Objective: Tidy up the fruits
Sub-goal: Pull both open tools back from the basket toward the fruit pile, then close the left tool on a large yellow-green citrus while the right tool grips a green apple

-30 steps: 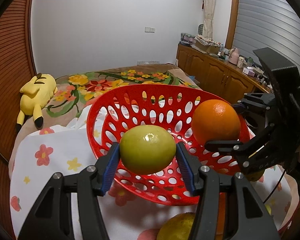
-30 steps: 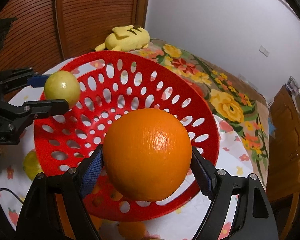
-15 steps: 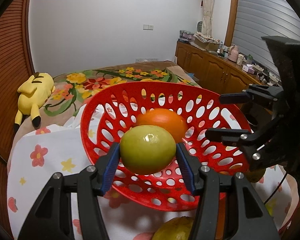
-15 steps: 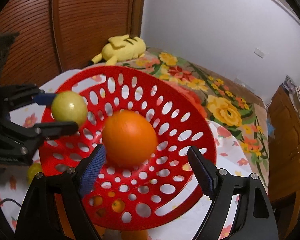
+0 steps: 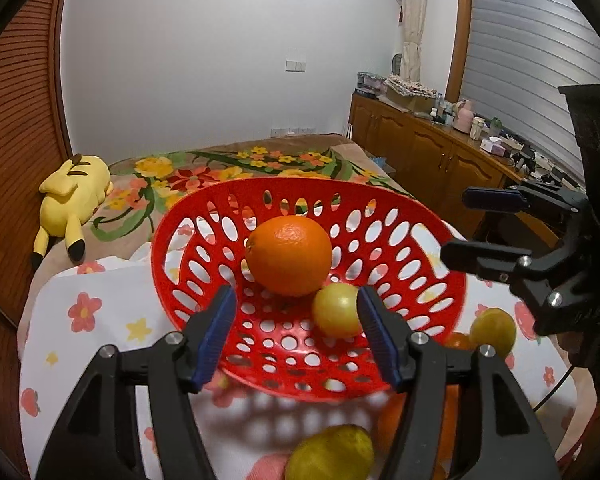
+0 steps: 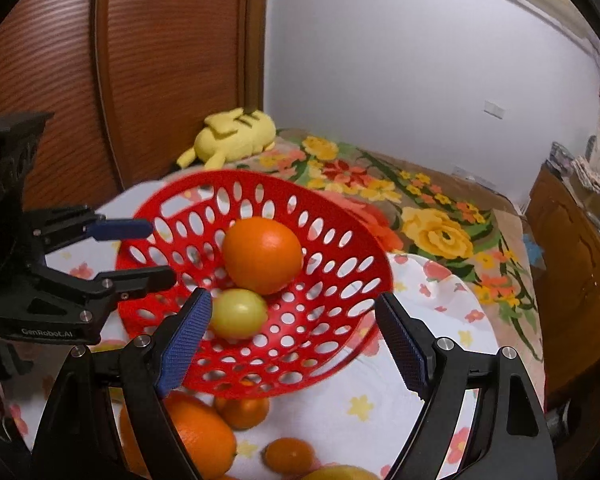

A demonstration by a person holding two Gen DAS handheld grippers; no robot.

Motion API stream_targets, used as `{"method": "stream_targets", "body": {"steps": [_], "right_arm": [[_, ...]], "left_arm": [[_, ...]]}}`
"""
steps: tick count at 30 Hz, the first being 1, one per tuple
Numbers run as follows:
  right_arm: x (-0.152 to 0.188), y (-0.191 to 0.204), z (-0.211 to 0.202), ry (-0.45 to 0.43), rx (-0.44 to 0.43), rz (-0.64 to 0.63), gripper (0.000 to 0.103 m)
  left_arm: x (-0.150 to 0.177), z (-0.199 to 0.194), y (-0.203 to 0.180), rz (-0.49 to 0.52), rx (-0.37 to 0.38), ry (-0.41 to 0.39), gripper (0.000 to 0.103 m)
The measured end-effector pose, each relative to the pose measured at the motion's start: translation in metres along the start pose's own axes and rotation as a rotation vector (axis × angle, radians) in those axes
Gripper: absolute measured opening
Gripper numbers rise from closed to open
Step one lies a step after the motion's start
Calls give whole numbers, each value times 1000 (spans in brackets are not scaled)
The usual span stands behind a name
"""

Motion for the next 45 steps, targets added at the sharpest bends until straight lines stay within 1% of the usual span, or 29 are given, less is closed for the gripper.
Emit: {"method": "stream_targets", "body": {"steps": [7,11,15,21,25,29,31,33,37,41,45], "right_arm": [[8,7,-42,-99,12,88,87],[21,10,-63,-135,48,133,88],[43,17,-83,-158,76,174,88],[83,26,-96,-161,90,245,88],[105,30,-95,-141,91,277,88],[122,34,-93,-142,91,285,88],[132,40,-89,-127,68,293,88],[138,45,-86,-112,73,279,87],[148,53,-79,-87,54,275,81],[160,58,-72,-53,41,278,70],[165,61,-69,-37,32,275,65]], "left_arm": [[9,-29,-9,4,13,-26,70],[20,-43,-13,5,20,-33,71],[33,-59,-20,4,29,-39,72],[58,-72,-23,-6,25,-29,72],[72,-77,-21,-17,16,-33,72],[83,-77,-20,-16,2,-38,72],[89,-72,-20,-21,1,-28,72],[95,-65,-19,-33,6,-8,72],[102,-53,-21,-40,16,19,72],[105,-47,-21,-43,17,33,70],[108,-43,-20,-47,17,45,69]]}}
Point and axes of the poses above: each gripper's, at about its wrist camera, not at the fingertips, and z roughly the way its jaws point, y to its left, x to its underside, the point moved 10 cm from there along z, roughly the way its jaws point, and after that the axes turned 4 degrees about -x, right-handed, at the moved point
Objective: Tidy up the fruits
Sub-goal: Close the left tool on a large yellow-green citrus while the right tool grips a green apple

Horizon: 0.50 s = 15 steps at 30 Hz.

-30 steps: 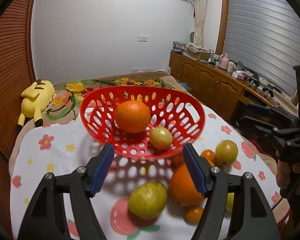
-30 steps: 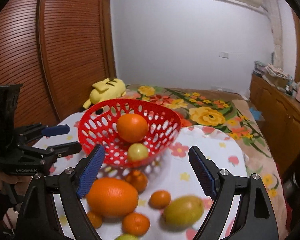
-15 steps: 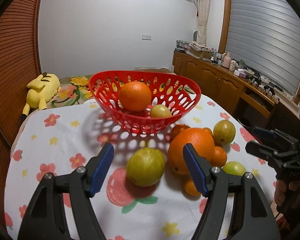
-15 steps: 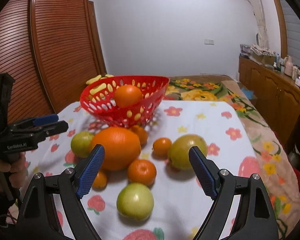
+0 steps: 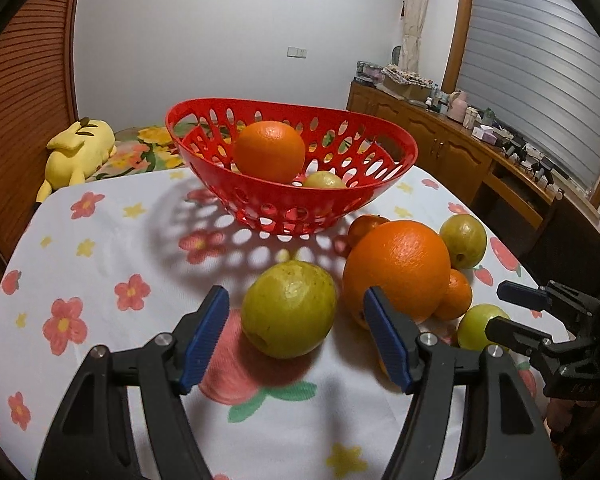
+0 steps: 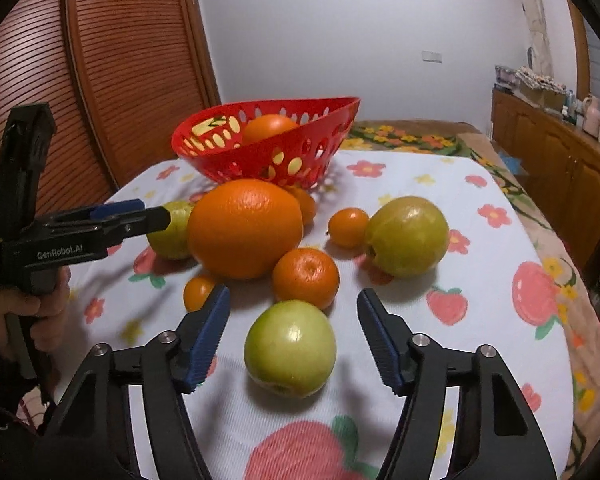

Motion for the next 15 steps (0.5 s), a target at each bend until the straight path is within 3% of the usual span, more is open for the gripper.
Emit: {"method": "stream_targets", "body": {"steps": [15], "right_arm": [[20,2,16,92,3,-17,63]], "left_arm": [[4,7,0,-1,-1,21,69]]}}
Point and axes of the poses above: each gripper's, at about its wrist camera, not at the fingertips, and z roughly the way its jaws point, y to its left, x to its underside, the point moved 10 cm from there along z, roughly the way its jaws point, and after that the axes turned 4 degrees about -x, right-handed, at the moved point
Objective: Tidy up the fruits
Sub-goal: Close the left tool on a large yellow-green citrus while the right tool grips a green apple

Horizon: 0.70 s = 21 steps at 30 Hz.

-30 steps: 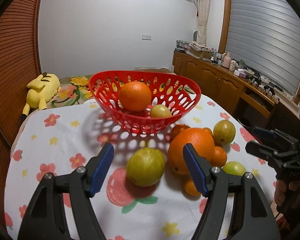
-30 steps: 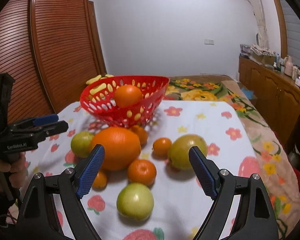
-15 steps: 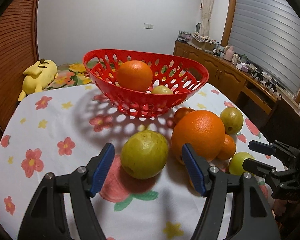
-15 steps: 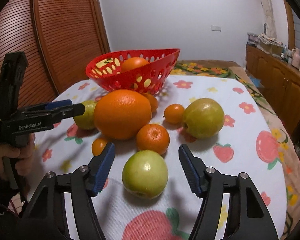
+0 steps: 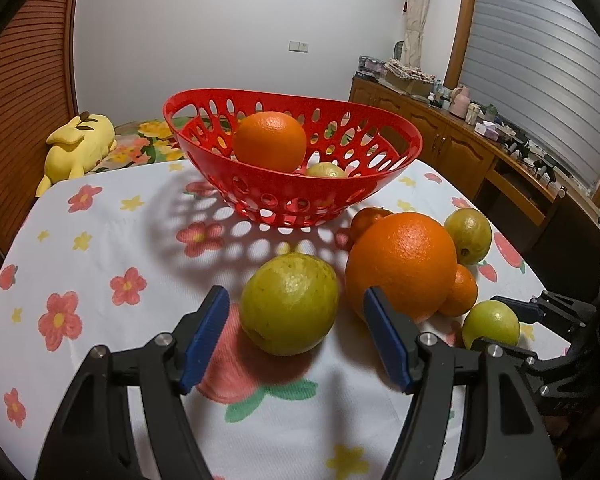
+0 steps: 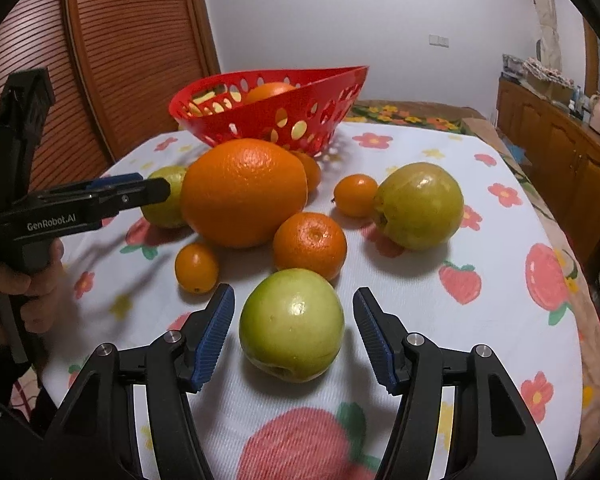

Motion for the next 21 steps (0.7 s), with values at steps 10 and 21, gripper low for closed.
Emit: {"method": "stream_targets", "body": {"steps": [10,21], "right_arm": [[2,1,3,4,-6,-4,52],[1,1,3,-3,-16,8,52]], "left_arm": [[-1,12,0,6,-13,37,70],[10,34,6,15,-34,112,70]]}}
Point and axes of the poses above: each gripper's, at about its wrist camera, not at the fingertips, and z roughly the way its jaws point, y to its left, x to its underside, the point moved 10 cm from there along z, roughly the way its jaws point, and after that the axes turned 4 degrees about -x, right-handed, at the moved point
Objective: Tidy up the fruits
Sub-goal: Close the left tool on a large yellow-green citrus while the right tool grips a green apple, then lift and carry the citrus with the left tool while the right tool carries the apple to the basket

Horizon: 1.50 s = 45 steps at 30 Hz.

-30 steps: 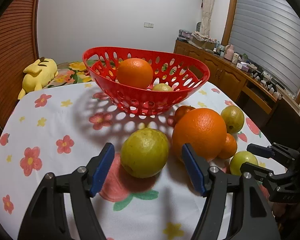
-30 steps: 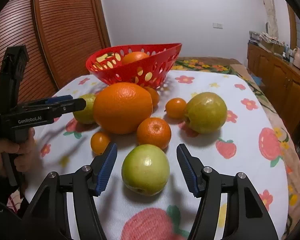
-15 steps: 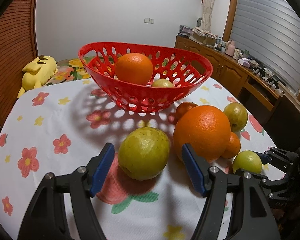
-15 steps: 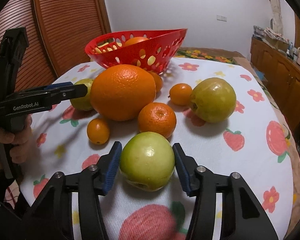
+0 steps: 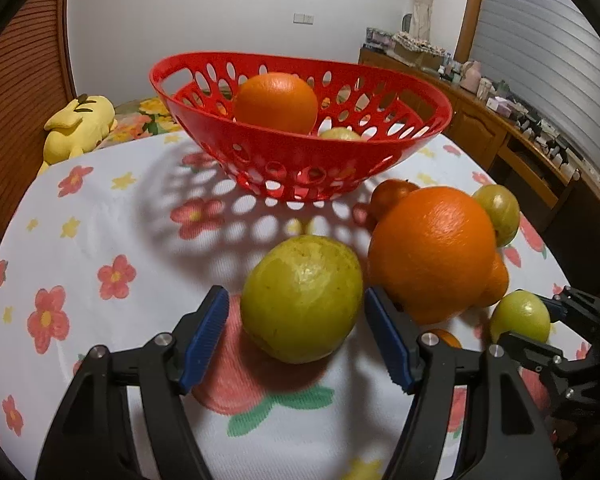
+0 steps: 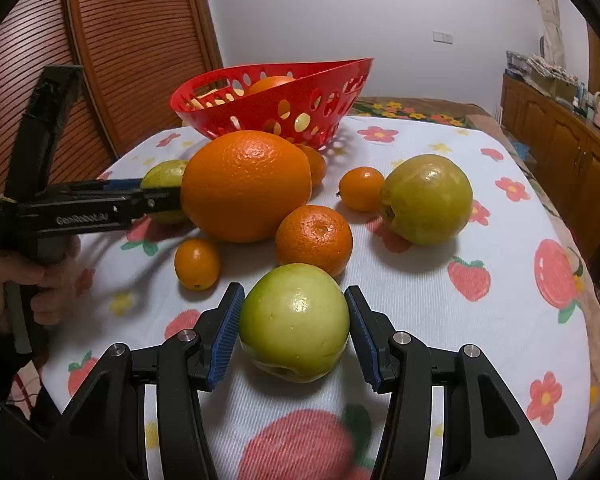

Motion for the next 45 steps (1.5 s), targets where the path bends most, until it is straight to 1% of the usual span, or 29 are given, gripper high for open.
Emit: {"method": "stream_targets", "body": {"steps": [7,8,9,10,14,18,22,35,39,45], "right_arm": [[0,1,0,-2,6,-6,52],[0,0,0,-2,5,-5,52],[0,0,0,-2,4,-4,53],[0,0,0,-2,4,-4,53],[0,0,0,-2,4,-4,53],[0,0,-1,-2,3,-1,53],[1,1,0,-2,1,2,53],[0,1,1,6,-8,1,52],[-7,0,-7,-18,3,-25,52],[-35,-5,-25,-65,0,-50,52]], "left_arm": [[-1,5,1,-1,10,1,70],[-1,5,1,0,16,0,68],[-1,6,0,-1,32,0,62],[-1,5,-2,-2,45,-1,61],[0,2,-3,5,43,-8,60],[2,-2,1,-13,49,-12,59],[1,-11,6,-36,56,-36,59],[-16,-41,9,-53,65,-104,59],[-23,-50,9,-56,67,-126,59],[-42,-61,8,-45,63,-164,59]]}}
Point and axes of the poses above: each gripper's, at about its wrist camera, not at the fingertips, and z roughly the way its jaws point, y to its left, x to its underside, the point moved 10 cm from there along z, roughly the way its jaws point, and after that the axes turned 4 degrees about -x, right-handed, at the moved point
